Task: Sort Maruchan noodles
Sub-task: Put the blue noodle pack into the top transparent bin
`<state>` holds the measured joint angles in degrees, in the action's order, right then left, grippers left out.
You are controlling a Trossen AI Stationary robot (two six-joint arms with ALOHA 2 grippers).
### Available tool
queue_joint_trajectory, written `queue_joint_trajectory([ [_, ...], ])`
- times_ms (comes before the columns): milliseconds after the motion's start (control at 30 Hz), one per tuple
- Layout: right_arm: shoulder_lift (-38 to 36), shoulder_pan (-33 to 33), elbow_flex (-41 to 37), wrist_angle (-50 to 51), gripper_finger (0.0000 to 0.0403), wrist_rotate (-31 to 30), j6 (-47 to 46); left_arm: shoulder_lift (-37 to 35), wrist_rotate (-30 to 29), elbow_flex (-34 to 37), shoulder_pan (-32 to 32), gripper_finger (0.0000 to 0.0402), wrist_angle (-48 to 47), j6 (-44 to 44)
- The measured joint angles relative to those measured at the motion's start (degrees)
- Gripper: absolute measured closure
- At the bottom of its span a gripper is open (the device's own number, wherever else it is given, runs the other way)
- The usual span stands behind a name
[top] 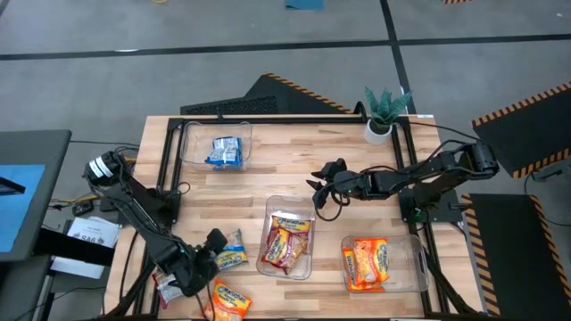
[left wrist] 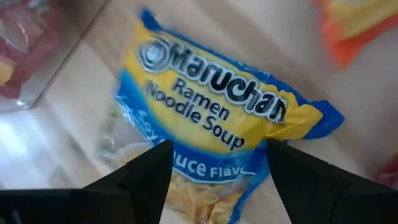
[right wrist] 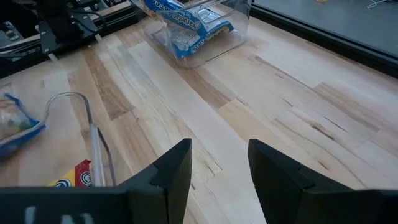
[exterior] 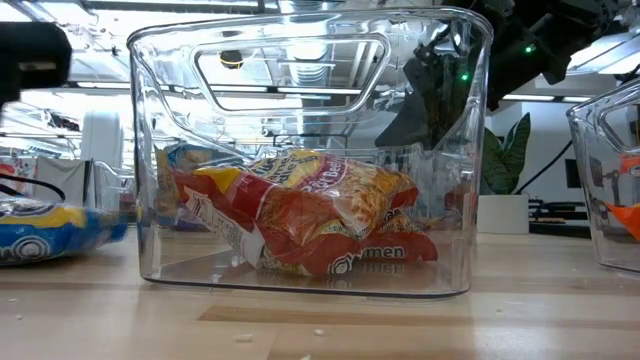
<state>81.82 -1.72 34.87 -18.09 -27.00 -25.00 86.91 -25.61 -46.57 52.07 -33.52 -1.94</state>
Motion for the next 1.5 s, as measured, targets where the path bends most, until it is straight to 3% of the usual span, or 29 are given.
queue_joint_trajectory([
  [233, 0.0, 0.0, 0.0, 0.0, 0.0221, 0.0, 0.0, 6.1, -1.8, -0.2, -1.6, 0.0152, 0.0, 6.8],
  [433, 0.0, 0.0, 0.0, 0.0, 0.0221, 0.0, 0.0, 9.3, -5.1, -0.3, -3.0, 0.0168, 0.5, 5.9],
  [533, 0.0, 0.0, 0.0, 0.0, 0.0221, 0.0, 0.0, 9.5, -5.6, -0.2, -3.2, 0.0223, 0.9, 5.9],
  [700, 0.0, 0.0, 0.0, 0.0, 0.0221, 0.0, 0.0, 9.5, -9.5, -0.2, -3.4, 0.0373, 1.6, 2.7],
  [833, 0.0, 0.0, 0.0, 0.0, 0.0221, 0.0, 0.0, 8.4, -12.7, 0.1, -3.3, 0.0395, 0.9, -2.3],
  [1033, 0.0, 0.0, 0.0, 0.0, 0.0221, 0.0, 0.0, -3.8, -16.9, 0.3, -1.1, 0.0401, -5.2, -10.8],
  [1200, 0.0, 0.0, 0.0, 0.0, 0.0221, 0.0, 0.0, -15.9, -27.1, 0.2, 0.9, 0.04, -8.0, -13.5],
  [1300, 0.0, 0.0, 0.0, 0.0, 0.0221, 0.0, 0.0, -22.0, -36.7, -0.3, 0.4, 0.04, -7.7, -11.4],
  [1400, 0.0, 0.0, 0.0, -0.2, 0.0221, 0.0, 0.0, -27.8, -44.1, -0.3, -3.5, 0.04, -8.3, -8.6],
  [1500, 0.0, 0.0, 0.0, -0.6, 0.0221, 0.0, 0.0, -33.7, -42.9, 0.0, -11.5, 0.04, -8.5, -5.6],
])
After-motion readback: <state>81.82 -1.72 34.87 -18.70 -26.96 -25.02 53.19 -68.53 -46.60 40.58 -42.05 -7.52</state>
